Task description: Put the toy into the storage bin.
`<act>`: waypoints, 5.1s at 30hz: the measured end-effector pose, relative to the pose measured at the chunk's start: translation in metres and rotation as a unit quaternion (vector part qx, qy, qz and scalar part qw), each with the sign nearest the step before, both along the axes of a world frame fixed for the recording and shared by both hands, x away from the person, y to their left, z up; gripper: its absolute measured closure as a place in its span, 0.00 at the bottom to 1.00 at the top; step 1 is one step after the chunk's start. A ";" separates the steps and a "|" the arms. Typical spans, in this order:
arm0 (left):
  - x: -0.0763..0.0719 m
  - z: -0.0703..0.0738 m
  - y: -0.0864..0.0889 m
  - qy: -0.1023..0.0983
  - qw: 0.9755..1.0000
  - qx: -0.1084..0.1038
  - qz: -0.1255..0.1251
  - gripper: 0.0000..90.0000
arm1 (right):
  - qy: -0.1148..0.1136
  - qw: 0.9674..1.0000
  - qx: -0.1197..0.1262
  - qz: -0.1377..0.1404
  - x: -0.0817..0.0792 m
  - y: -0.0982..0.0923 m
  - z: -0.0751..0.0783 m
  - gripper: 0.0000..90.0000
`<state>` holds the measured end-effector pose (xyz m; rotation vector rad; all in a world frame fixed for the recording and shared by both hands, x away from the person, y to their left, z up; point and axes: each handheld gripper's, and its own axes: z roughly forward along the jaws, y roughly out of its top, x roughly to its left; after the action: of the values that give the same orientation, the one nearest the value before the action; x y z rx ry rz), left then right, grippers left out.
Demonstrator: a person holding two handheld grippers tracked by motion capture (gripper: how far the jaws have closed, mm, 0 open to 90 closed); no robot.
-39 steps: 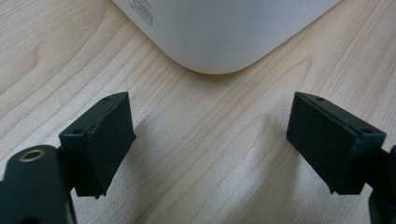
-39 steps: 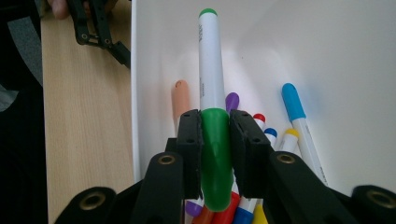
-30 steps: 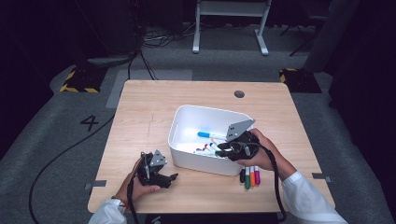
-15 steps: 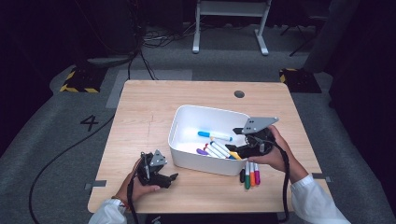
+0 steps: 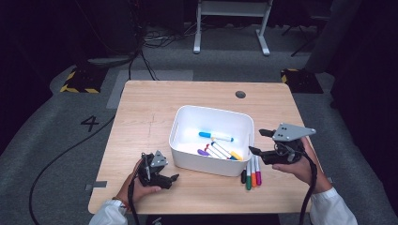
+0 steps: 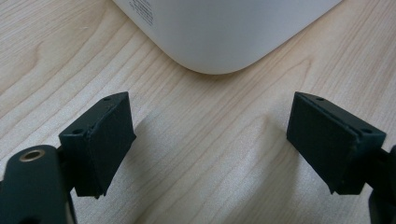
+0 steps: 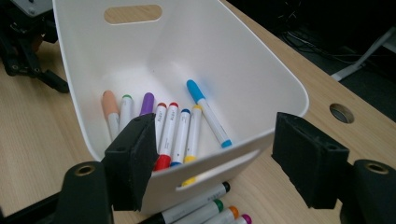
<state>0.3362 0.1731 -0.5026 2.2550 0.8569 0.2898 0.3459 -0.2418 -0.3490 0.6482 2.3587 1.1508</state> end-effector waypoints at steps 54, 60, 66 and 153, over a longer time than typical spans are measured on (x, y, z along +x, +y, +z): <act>0.000 0.000 0.000 0.001 1.000 -0.001 0.001 0.17 | 0.120 0.979 -0.024 -0.166 -0.005 -0.080 -0.141 0.83; 0.000 0.000 0.000 0.001 1.000 -0.001 0.001 0.17 | 0.127 0.979 -0.013 -0.157 -0.001 -0.086 -0.140 0.84; 0.000 0.000 0.000 0.001 1.000 -0.001 0.001 0.17 | 0.121 0.981 0.002 -0.154 0.001 -0.093 -0.133 0.84; 0.000 0.000 0.000 -0.001 1.000 0.000 -0.002 0.17 | 0.118 0.970 -0.113 0.179 0.041 0.091 -0.021 0.84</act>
<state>0.3361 0.1732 -0.5027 2.2564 0.8513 0.2903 0.3866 -0.1507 -0.3695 0.2991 2.8434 0.9616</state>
